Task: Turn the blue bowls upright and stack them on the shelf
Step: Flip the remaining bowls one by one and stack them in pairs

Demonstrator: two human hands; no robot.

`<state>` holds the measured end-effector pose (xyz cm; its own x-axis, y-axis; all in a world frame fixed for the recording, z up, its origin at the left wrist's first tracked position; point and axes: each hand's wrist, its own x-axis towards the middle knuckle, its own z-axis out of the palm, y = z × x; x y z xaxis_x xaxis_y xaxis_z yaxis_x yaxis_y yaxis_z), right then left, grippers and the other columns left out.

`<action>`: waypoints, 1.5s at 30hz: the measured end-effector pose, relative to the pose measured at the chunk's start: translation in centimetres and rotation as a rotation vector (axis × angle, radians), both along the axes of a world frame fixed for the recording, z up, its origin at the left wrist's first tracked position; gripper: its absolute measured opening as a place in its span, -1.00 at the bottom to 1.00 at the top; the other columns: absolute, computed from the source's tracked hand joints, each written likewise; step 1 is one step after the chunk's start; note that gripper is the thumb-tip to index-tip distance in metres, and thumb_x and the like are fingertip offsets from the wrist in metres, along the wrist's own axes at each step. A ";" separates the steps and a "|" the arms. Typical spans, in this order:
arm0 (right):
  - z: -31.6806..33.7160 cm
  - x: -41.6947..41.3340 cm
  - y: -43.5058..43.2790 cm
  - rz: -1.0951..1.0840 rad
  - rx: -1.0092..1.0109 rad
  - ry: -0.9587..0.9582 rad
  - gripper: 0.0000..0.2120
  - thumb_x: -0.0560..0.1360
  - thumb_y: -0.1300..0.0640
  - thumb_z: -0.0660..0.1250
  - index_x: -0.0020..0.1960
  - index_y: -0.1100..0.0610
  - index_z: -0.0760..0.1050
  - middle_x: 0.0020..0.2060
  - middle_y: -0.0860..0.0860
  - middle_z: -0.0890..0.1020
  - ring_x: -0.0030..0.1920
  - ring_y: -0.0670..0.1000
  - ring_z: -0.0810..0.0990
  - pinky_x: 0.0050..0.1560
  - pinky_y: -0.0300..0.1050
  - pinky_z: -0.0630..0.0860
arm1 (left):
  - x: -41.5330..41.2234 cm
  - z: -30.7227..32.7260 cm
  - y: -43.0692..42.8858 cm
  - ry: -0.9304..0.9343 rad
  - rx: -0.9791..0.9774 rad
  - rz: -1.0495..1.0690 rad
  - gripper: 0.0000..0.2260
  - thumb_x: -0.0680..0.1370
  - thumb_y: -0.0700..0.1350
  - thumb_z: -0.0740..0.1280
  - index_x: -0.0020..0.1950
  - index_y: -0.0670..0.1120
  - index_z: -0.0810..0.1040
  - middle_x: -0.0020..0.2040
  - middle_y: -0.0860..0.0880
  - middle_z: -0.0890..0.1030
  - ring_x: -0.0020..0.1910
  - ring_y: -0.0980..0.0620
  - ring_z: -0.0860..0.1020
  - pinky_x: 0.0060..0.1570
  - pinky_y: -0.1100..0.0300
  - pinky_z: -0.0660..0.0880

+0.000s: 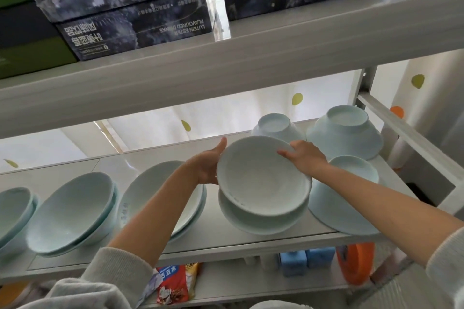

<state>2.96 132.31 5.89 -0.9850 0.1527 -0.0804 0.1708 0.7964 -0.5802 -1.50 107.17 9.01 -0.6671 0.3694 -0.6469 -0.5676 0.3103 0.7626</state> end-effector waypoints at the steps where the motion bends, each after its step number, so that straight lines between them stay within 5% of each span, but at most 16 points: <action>1: -0.2 0.0 -0.1 0.000 0.022 -0.014 -0.63 0.52 -0.22 0.17 -0.25 0.06 0.35 -0.22 0.05 0.51 -0.15 0.12 0.49 -0.17 -0.09 0.34 | 0.3 0.4 0.5 0.054 -0.048 0.000 -0.40 0.56 0.32 0.01 0.17 -0.12 0.55 -0.05 -0.11 0.64 -0.06 -0.09 0.61 -0.12 0.04 0.61; 5: -0.4 0.1 -0.6 -0.007 0.101 -0.022 -0.62 0.53 -0.23 0.12 -0.13 0.10 0.37 -0.19 0.05 0.51 -0.15 0.11 0.48 -0.16 -0.08 0.36 | 0.8 0.6 2.0 0.391 -0.435 -0.038 -0.63 0.62 -0.02 0.19 0.24 -0.29 0.47 0.01 -0.20 0.56 -0.09 -0.14 0.57 -0.25 0.10 0.55; 8: -0.5 0.3 -0.8 -0.003 0.160 -0.029 -0.61 0.54 -0.24 0.10 -0.13 0.09 0.37 -0.22 0.03 0.49 -0.14 0.11 0.49 -0.17 -0.08 0.36 | 0.8 0.4 2.3 0.571 -0.698 -0.173 -0.79 0.57 -0.13 0.19 0.06 -0.25 0.49 -0.05 -0.16 0.51 -0.13 -0.09 0.51 -0.32 0.19 0.46; 12: -0.5 0.6 -1.2 0.033 0.302 -0.004 -0.62 0.56 -0.23 0.06 -0.14 0.07 0.35 -0.21 0.02 0.50 -0.11 0.11 0.50 -0.18 -0.08 0.35 | 1.0 -0.4 2.4 0.665 -0.907 -0.306 -0.72 0.57 -0.14 0.19 0.19 -0.26 0.50 0.07 -0.19 0.55 0.06 -0.13 0.53 0.07 0.06 0.46; 20: -0.3 1.4 -1.7 0.014 0.568 0.009 -0.53 0.57 -0.24 -0.01 0.08 0.15 0.37 -0.26 0.04 0.49 -0.26 0.09 0.46 -0.27 -0.11 0.33 | 0.9 -0.8 2.5 0.699 -0.939 -0.387 -0.69 0.56 -0.11 0.20 0.26 -0.21 0.39 0.19 -0.21 0.48 0.15 -0.17 0.49 0.15 0.02 0.45; 24: 0.5 1.7 -1.1 0.033 0.532 0.027 -0.49 0.55 -0.29 -0.08 -0.04 0.12 0.36 -0.24 0.05 0.51 -0.23 0.10 0.45 -0.22 -0.10 0.33 | 1.2 -1.1 2.6 0.684 -0.878 -0.383 -0.67 0.56 -0.15 0.19 0.31 -0.19 0.29 0.23 -0.21 0.49 0.18 -0.18 0.49 0.20 -0.02 0.46; 28: 1.9 2.0 1.7 -0.041 0.436 0.097 -0.48 0.56 -0.27 -0.12 -0.36 0.06 0.24 -0.34 0.05 0.46 -0.27 0.11 0.45 -0.22 -0.09 0.33 | 2.2 -0.8 3.5 0.888 -0.874 -0.345 -0.56 0.57 -0.08 0.22 0.42 -0.12 0.24 0.33 -0.20 0.40 0.30 -0.19 0.39 0.26 -0.06 0.40; 36: 1.4 4.9 7.7 -0.120 0.308 0.283 -0.53 0.60 -0.13 0.00 -0.40 0.08 0.24 -0.50 -0.01 0.39 -0.44 0.02 0.41 -0.39 -0.13 0.35 | 5.0 0.7 10.2 1.327 -0.633 -0.585 -0.46 0.59 0.06 0.22 0.51 -0.05 0.17 0.53 -0.12 0.19 0.51 -0.14 0.17 0.47 -0.11 0.18; 40: -0.4 7.9 9.8 -0.091 0.316 0.380 -0.65 0.59 0.01 0.14 -0.29 0.18 0.41 -0.38 0.06 0.49 -0.35 0.07 0.47 -0.37 -0.15 0.32 | 6.8 0.1 14.5 1.462 -0.641 -0.849 -0.43 0.58 0.08 0.23 0.53 -0.07 0.15 0.56 -0.08 0.11 0.56 -0.06 0.01 0.51 0.00 -0.06; 45: -3.8 11.9 12.2 0.072 0.538 0.503 -0.80 0.56 0.06 0.22 0.00 0.13 0.57 -0.06 0.06 0.66 -0.07 0.10 0.64 0.00 0.00 0.58 | 9.9 -3.1 18.0 1.634 -0.682 -1.024 -0.36 0.50 -0.01 0.37 0.50 -0.14 0.20 0.53 -0.12 0.21 0.53 -0.11 0.10 0.51 -0.03 -0.05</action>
